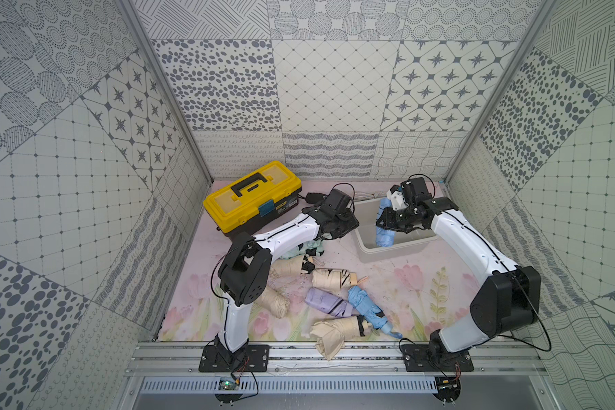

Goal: Put the umbrella into the storage box
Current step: Adjust the storage box at the center of the board.

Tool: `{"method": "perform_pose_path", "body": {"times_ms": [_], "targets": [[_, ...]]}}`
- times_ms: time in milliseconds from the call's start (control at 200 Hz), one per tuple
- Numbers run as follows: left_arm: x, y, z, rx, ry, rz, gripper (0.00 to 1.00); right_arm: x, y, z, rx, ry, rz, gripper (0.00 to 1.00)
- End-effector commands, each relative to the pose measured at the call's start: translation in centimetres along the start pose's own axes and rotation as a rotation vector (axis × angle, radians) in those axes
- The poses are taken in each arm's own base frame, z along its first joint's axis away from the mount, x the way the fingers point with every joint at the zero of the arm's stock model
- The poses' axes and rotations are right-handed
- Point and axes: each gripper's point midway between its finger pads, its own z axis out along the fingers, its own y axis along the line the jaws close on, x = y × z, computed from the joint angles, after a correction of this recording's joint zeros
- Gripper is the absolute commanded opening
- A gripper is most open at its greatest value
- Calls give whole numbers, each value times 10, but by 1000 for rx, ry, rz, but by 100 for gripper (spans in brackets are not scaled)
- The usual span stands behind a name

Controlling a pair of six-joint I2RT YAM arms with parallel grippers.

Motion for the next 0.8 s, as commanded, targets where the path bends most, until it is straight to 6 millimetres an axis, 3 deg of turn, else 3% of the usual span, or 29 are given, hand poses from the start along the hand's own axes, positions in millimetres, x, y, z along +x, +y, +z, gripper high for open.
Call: {"method": "perform_pose_path", "body": {"times_ms": [0, 175, 400, 795], "targets": [[5, 2, 2, -7, 46, -26, 36, -15, 9, -4, -33, -25, -25, 25], [9, 11, -1, -29, 50, -11, 16, -4, 20, 6, -95, 44, -26, 25], [10, 8, -7, -26, 49, 43, 1, 11, 33, 24, -138, 115, -33, 25], [11, -4, -17, -6, 54, 156, 0, 49, 51, 62, -146, 211, -58, 25]]}}
